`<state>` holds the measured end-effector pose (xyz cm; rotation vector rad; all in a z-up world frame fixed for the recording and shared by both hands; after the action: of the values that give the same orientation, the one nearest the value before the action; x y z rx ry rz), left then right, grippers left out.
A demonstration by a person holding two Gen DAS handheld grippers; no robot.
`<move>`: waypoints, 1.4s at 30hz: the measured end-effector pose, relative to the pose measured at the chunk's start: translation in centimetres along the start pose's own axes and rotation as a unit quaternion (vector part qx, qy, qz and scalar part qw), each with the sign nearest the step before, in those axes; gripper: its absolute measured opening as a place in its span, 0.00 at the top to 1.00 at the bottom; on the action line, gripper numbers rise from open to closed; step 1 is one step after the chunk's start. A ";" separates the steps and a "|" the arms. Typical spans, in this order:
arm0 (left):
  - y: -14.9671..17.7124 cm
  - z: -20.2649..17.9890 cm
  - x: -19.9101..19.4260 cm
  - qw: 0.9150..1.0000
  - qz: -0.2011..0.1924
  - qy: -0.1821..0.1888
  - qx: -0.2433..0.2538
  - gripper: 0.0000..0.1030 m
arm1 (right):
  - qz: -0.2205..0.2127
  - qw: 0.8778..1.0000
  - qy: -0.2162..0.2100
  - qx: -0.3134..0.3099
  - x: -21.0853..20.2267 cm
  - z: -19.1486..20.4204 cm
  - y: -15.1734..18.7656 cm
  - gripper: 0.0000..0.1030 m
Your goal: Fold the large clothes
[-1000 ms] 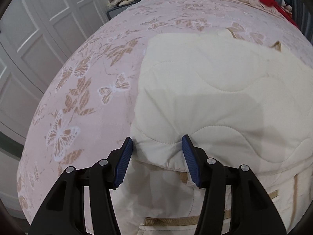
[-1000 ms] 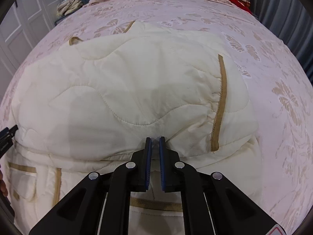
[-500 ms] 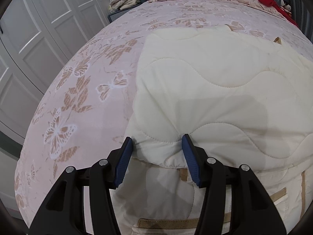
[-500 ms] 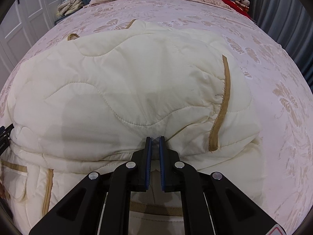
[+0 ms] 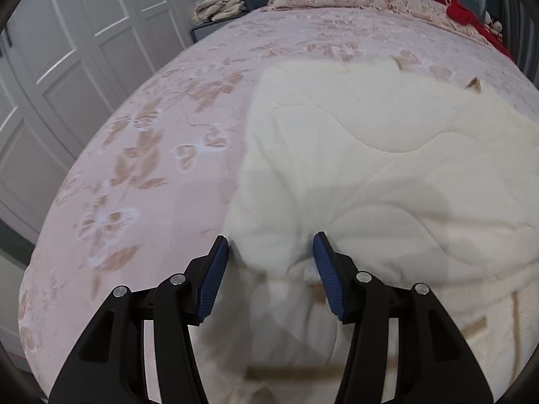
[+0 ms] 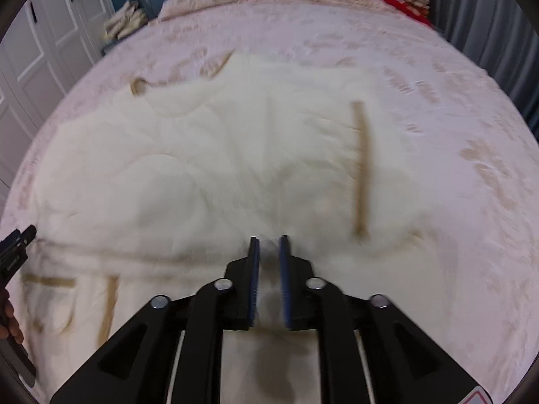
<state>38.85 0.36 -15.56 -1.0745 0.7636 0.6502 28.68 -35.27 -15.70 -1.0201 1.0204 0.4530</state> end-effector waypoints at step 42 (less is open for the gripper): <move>19.4 4.1 -11.5 0.976 0.091 0.178 -0.091 0.81 | 0.046 0.981 -0.058 0.182 -9.7 -15.1 18.5 0.93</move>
<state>17.88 9.74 -15.22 -1.3189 1.1393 0.7016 3.22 -38.04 -18.43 -0.6154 1.0040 0.3799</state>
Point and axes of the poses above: each gripper's, at about its wrist camera, not at the fingertips, and x roughly the way its jaws point, z to its left, y to its underside, the point moved 5 cm from there along x, roughly the way its jaws point, and after that the axes turned 9 degrees about x, right-handed, at the moved point
